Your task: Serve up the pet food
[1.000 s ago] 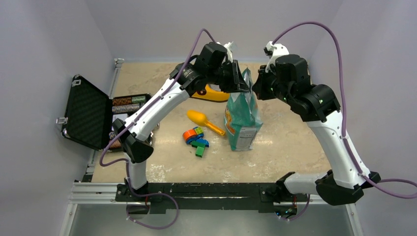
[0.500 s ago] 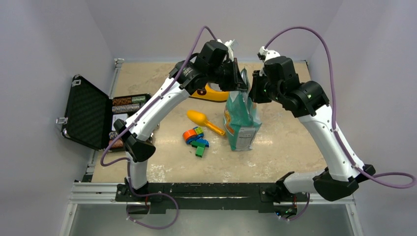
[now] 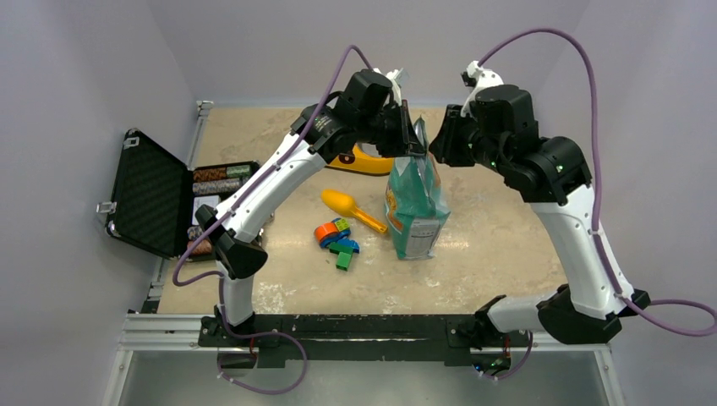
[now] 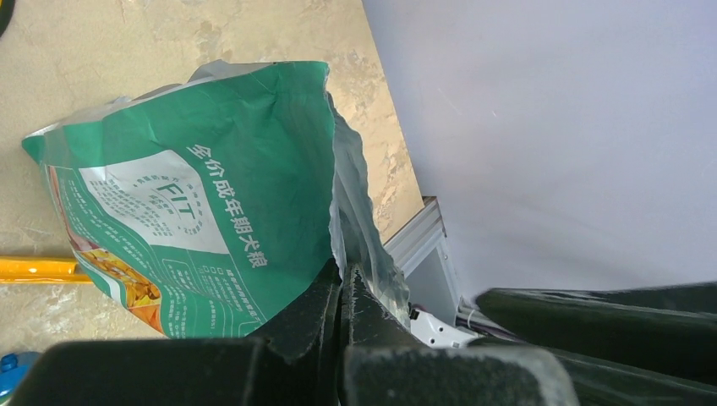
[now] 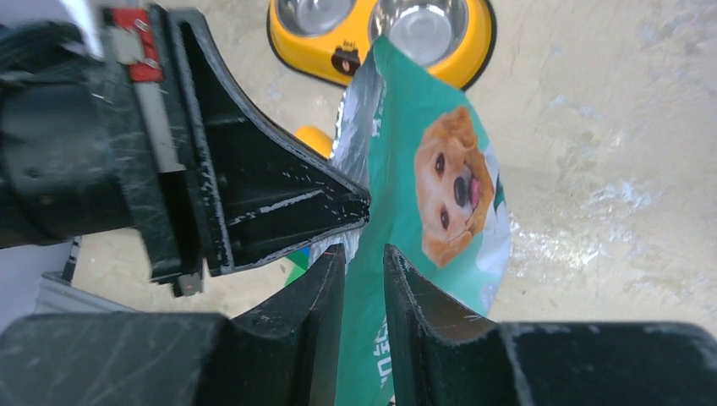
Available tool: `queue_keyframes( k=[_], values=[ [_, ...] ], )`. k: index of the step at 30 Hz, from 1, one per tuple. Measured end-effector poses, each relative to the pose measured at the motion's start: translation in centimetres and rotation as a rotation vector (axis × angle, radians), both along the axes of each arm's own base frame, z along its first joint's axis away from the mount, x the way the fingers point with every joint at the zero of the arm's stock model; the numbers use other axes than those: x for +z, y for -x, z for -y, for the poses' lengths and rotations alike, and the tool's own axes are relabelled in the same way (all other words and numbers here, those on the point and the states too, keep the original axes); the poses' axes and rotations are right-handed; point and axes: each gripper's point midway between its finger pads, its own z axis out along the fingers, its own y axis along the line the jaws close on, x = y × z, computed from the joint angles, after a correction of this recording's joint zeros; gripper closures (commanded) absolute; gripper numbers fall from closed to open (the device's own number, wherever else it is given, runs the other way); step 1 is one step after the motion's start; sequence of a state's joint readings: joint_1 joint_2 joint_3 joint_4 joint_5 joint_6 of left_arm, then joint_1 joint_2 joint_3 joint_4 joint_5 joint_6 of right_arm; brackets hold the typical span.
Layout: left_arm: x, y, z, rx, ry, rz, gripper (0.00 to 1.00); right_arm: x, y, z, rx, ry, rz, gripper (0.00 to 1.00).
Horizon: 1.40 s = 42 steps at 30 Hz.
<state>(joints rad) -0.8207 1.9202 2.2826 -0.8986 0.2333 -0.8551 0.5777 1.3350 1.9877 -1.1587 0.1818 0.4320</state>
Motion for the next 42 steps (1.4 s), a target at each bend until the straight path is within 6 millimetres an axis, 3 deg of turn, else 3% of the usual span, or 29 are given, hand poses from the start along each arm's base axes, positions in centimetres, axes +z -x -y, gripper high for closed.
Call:
queue_keyframes(
  k=[7, 14, 20, 28, 33, 37, 42],
  values=[
    [0.1, 0.0, -0.1, 0.000, -0.001, 0.002, 1.00, -4.9, -0.6, -1.2, 0.019, 0.042, -0.122, 0.71],
    [0.1, 0.1, -0.2, 0.001, -0.010, 0.003, 1.00, -5.4, -0.9, -0.8, -0.022, 0.056, -0.130, 0.74],
    [0.4, 0.2, -1.3, 0.021, -0.071, 0.053, 1.00, -7.1, -1.9, 0.5, -0.125, 0.218, -0.153, 0.81],
    [0.3, 0.2, -2.2, 0.030, -0.141, 0.115, 1.00, -8.8, -2.6, 0.5, -0.132, 0.334, -0.182, 0.69],
    [0.2, 0.1, -2.5, 0.014, -0.168, 0.151, 1.00, -8.7, -2.5, 0.4, -0.117, 0.341, -0.187, 0.62],
    [0.3, 0.3, -2.7, 0.002, -0.179, 0.161, 1.00, -6.6, -3.0, 0.0, -0.116, 0.312, -0.149, 0.59],
    [0.3, 0.4, -2.8, -0.010, -0.182, 0.167, 1.00, -3.9, -3.2, -0.1, -0.124, 0.273, -0.104, 0.63]
  ],
)
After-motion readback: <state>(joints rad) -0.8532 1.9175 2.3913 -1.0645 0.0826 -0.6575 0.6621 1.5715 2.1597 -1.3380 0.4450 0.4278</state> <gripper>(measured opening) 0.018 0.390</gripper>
